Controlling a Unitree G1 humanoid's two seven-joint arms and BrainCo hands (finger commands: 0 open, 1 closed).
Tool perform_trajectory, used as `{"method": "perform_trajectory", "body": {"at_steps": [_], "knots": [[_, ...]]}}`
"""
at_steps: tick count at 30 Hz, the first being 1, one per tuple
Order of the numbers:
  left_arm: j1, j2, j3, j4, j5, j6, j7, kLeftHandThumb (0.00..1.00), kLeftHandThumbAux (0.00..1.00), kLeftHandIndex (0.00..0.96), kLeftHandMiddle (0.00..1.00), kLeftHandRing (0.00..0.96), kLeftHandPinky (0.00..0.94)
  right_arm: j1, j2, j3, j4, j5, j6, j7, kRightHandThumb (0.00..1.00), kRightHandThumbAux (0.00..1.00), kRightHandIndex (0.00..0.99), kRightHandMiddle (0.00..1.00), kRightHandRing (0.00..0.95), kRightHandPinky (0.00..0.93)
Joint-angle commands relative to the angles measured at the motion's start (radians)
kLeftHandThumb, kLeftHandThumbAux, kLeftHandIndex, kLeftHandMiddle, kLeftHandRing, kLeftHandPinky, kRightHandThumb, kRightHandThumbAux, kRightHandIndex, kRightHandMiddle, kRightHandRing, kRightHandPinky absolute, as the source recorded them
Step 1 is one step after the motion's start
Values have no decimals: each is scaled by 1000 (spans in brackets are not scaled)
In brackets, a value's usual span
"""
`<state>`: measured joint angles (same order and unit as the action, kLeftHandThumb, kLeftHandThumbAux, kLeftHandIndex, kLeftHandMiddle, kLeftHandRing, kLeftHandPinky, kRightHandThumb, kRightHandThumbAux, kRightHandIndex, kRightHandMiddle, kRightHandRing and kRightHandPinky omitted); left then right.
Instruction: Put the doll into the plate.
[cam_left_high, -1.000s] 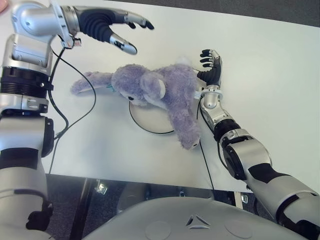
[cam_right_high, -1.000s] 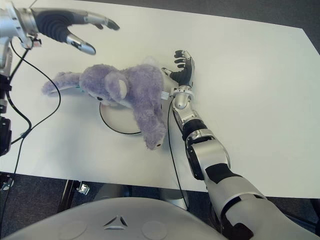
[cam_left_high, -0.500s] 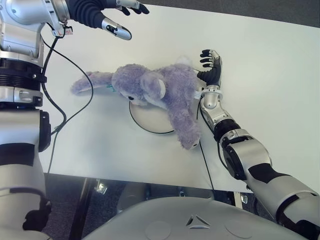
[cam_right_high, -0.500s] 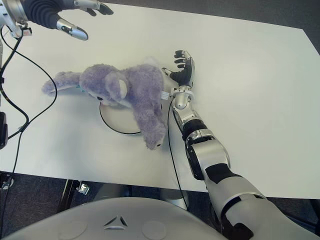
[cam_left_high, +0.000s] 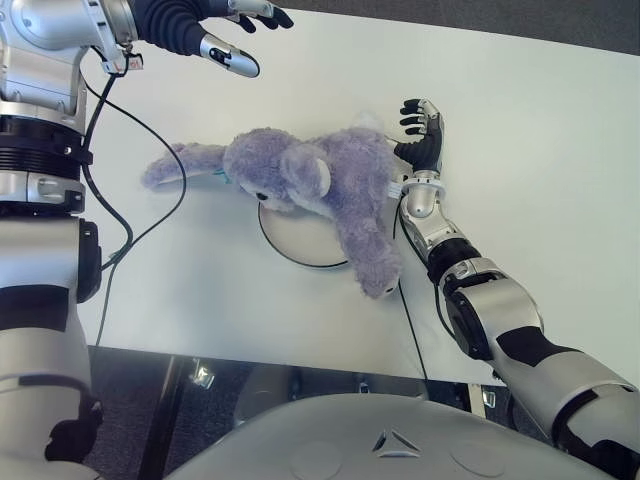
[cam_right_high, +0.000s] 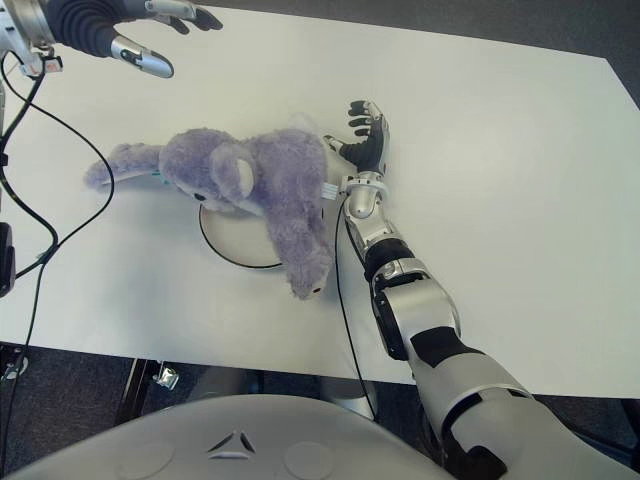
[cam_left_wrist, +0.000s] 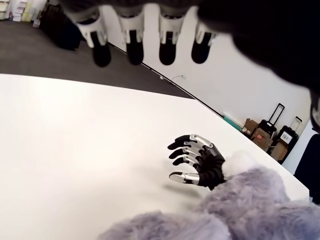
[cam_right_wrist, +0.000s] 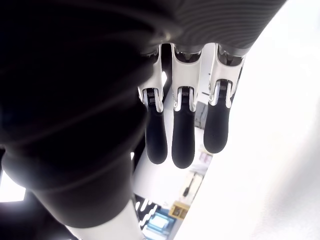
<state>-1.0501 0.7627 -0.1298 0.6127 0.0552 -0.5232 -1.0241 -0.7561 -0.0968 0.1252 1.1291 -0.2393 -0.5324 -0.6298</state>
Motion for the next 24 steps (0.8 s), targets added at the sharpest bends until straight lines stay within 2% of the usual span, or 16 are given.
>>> {"method": "perform_trajectory", "body": {"at_steps": [1,13,14,15,16,17,24], "knots": [[-15,1,-7,35,-7,-12,-41,79,284,0,0,0,0,390,70,0,193,-7,15,29,109,998,308,371,401,412],[-13,-3,-10,32,-4,-11,-36,79,284,0,0,0,0,391,67,-3,193,-7,14,33,110,998,308,371,401,412],[80,-135,107,264,-70,16,246,79,284,0,0,0,0,393,66,-11,194,0,14,41,110,998,308,371,401,412],[146,-234,195,436,-120,39,457,51,355,0,0,0,0,394,65,-18,194,6,14,49,70,991,296,367,393,398],[190,-301,254,553,-153,54,599,32,399,0,0,0,0,395,64,-22,194,10,15,55,45,986,288,365,388,389],[212,-334,283,613,-169,60,672,26,415,0,0,0,0,396,63,-26,194,13,14,59,35,984,286,364,386,386],[207,-354,286,644,-155,49,717,1,448,0,0,0,0,399,63,-46,193,25,5,74,2,983,282,363,382,385]]}}
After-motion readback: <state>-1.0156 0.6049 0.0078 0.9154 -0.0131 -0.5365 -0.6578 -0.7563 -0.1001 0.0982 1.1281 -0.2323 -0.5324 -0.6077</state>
